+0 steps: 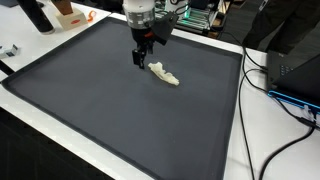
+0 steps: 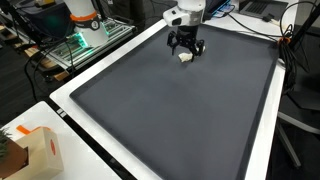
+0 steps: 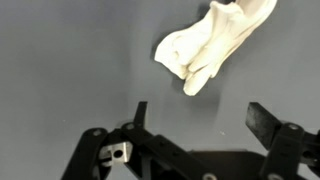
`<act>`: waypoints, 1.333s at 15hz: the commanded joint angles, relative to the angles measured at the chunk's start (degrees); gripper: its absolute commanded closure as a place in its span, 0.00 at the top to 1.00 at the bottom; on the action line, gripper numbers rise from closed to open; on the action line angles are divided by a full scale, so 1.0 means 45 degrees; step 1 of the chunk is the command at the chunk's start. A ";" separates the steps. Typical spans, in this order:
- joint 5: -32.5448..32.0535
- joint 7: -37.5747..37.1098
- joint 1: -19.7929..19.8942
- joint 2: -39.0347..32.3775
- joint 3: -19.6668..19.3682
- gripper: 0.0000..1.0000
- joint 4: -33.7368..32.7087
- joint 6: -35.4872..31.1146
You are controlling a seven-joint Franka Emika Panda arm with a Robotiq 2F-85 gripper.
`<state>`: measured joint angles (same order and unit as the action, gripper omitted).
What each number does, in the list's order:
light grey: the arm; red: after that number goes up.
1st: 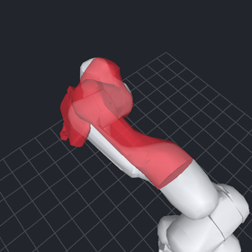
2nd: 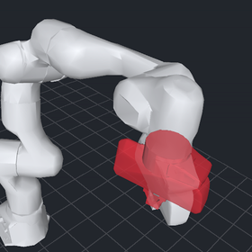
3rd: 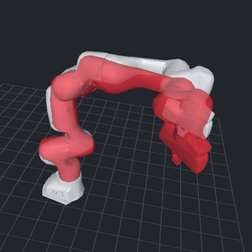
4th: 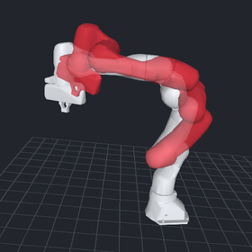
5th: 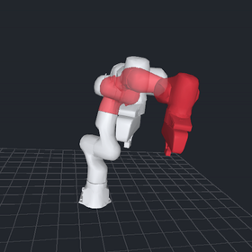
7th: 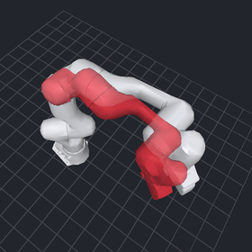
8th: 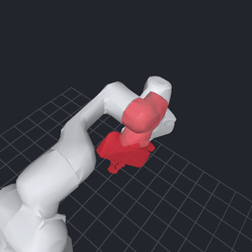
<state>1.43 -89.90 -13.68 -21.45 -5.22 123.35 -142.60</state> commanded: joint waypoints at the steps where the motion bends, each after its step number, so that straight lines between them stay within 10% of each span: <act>1: -0.2452 -0.2452 -0.1025 -0.0548 -0.0462 1.00 -0.0833 0.0512; 20: -0.6082 -0.4682 -0.2703 -0.2903 0.0892 1.00 -0.5036 0.4756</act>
<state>-24.04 -109.87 -25.00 -31.92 -1.78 104.18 -123.87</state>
